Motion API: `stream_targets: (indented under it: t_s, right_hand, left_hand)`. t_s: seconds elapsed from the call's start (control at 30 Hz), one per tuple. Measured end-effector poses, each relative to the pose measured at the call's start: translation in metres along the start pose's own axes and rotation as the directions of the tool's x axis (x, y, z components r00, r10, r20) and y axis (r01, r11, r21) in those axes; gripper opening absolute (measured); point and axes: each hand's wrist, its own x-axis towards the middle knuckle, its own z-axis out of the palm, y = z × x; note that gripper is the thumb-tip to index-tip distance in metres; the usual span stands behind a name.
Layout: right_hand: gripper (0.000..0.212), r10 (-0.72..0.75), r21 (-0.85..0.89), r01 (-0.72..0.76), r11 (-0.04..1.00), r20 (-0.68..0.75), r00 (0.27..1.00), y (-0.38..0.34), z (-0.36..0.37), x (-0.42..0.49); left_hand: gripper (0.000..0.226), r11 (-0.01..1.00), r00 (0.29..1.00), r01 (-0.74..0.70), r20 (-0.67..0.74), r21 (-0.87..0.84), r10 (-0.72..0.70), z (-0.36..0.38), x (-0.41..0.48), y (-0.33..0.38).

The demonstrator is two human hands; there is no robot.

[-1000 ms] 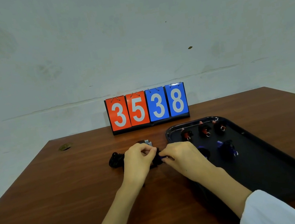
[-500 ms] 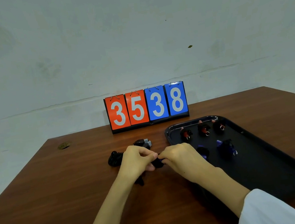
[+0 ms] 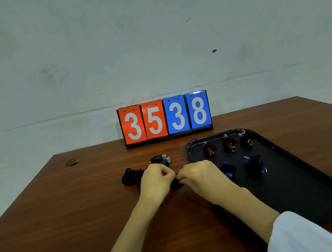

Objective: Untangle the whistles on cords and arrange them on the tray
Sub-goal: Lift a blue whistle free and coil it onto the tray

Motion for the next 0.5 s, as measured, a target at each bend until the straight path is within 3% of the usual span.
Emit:
stream_targets:
  t_s: [0.1,0.17,0.3,0.37,0.5]
  right_hand:
    - [0.01,-0.003,0.039,0.004,0.999,-0.044,0.999,-0.003,0.001,0.001]
    - [0.011,-0.004,0.072,0.01,0.997,-0.083,0.997,-0.005,0.0,0.001]
    - [0.013,-0.028,0.101,0.041,0.994,-0.127,0.991,-0.009,-0.003,0.001]
    - [0.021,-0.054,0.076,0.066,0.995,-0.158,0.986,-0.008,-0.004,0.0]
    - [0.015,-0.092,0.061,0.107,0.992,-0.21,0.973,-0.01,-0.008,0.0]
  left_hand:
    - [0.032,0.938,0.971,0.23,0.126,-0.258,-0.203,-0.008,0.003,-0.003]
    - [0.036,0.905,0.945,0.312,0.193,-0.29,-0.264,-0.013,0.005,-0.006]
    - [0.017,0.87,0.917,0.357,0.305,-0.339,-0.258,-0.019,0.008,-0.007]
    - [0.018,0.837,0.912,0.361,0.341,-0.412,-0.225,-0.023,0.008,-0.007]
    - [0.031,0.947,0.957,0.183,0.268,-0.265,-0.11,-0.03,0.009,-0.009]
